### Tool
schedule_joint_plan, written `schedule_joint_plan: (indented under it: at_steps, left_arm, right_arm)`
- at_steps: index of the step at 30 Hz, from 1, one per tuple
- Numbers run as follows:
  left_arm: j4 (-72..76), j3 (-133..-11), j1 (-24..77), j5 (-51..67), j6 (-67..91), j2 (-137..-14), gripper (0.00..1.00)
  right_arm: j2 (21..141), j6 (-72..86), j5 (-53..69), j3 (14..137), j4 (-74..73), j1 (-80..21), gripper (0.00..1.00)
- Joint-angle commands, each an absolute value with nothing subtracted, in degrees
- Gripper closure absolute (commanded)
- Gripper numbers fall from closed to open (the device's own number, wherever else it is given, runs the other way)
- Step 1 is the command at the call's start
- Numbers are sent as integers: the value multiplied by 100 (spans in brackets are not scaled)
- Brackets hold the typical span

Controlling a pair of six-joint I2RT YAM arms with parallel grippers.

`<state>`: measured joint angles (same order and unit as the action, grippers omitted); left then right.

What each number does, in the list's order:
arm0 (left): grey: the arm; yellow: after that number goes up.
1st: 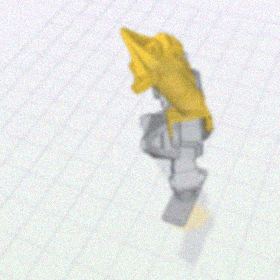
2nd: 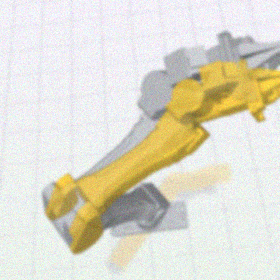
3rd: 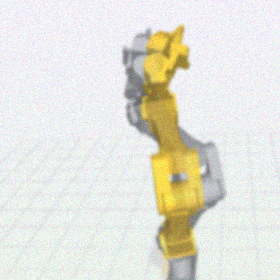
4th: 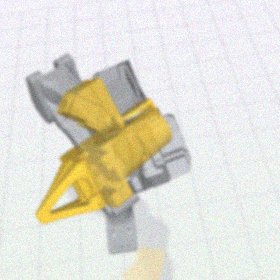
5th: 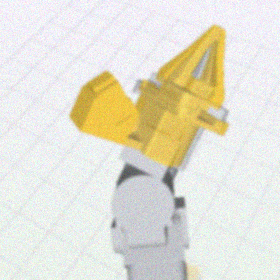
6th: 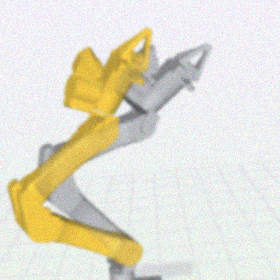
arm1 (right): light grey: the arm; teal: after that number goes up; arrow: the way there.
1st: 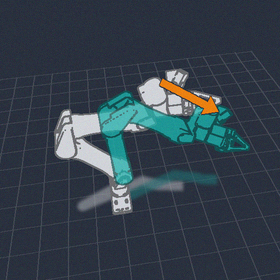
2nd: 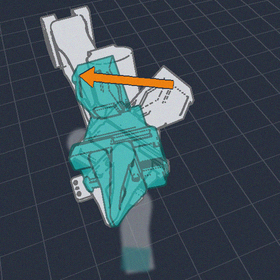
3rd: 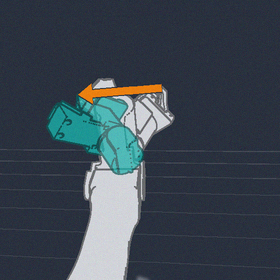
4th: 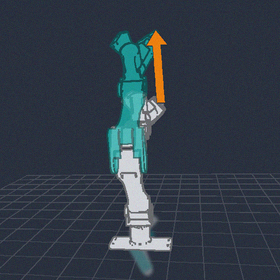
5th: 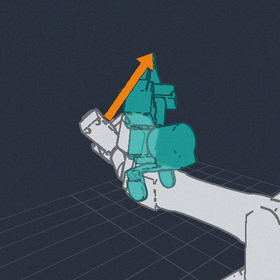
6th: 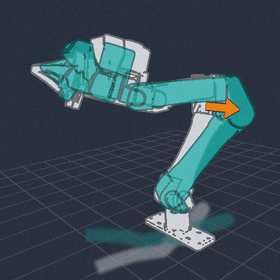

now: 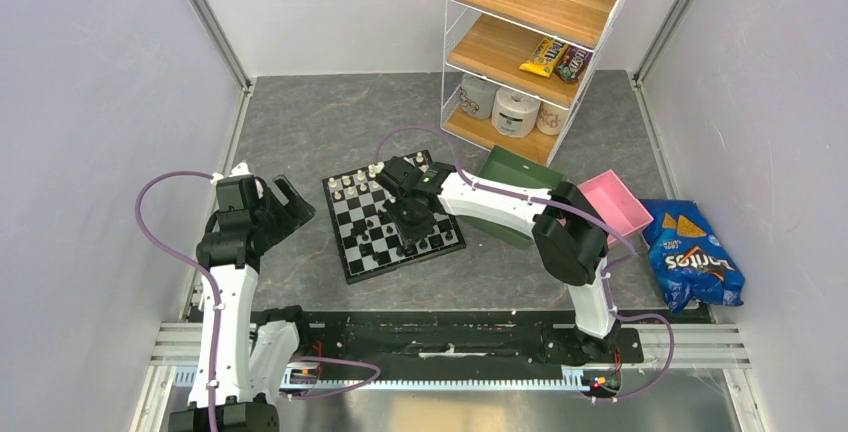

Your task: Set up the chess pieces on the board

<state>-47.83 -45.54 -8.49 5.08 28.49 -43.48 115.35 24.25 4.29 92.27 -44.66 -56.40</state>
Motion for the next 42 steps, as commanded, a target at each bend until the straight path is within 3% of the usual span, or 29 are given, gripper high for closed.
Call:
schedule_joint_plan:
  at_steps: [1,19,42]
  left_arm:
    - [-4579,-4526,-837,625,2934,-4289,9]
    - [-4579,-4527,-844,624,2929,-4260,9]
    - [-4579,-4526,-844,615,2935,-4276,9]
  right_arm:
    - [11470,2441,430,9257,-4418,-5660,71]
    - [11355,2344,426,9806,-4605,-5689,60]
    - [11903,2312,299,10101,-4851,-5941,61]
